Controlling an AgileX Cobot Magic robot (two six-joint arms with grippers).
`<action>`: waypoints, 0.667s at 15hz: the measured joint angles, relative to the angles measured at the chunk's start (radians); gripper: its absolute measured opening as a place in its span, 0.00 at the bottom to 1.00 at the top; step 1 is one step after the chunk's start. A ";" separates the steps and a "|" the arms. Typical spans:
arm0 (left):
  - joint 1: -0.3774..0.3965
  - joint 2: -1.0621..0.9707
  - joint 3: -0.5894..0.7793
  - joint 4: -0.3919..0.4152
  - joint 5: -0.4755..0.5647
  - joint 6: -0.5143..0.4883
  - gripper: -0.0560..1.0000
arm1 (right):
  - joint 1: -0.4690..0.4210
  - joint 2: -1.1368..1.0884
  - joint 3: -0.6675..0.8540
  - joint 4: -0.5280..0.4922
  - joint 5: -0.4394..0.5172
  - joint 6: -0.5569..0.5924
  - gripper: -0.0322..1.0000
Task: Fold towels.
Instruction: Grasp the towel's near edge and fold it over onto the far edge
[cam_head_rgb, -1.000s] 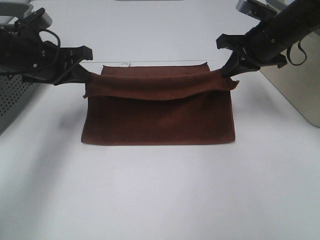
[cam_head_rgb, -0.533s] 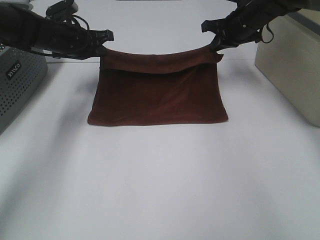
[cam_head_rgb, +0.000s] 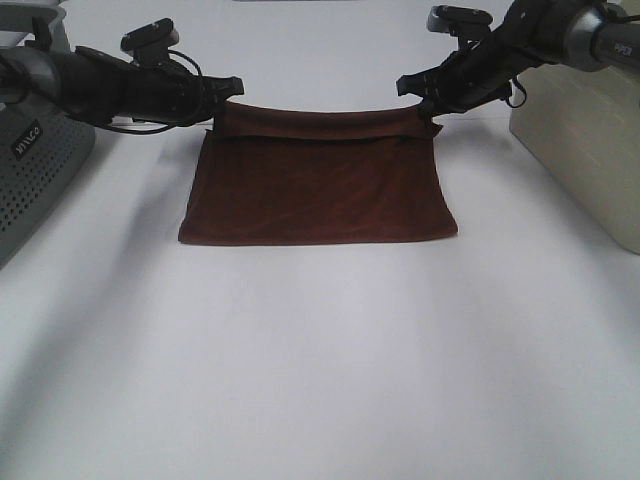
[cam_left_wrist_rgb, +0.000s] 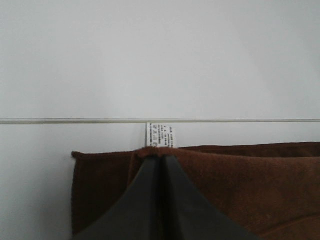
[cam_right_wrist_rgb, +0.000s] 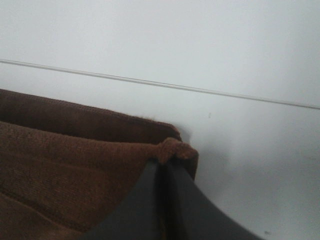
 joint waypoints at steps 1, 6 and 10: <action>0.000 0.010 -0.006 0.000 -0.019 0.000 0.05 | 0.000 0.004 -0.002 0.000 -0.022 0.000 0.03; 0.000 0.020 -0.007 0.000 -0.050 0.000 0.07 | 0.000 0.029 -0.002 0.004 -0.034 0.000 0.09; 0.000 0.009 -0.007 0.030 0.006 0.000 0.52 | 0.000 0.028 -0.002 0.034 -0.008 0.021 0.60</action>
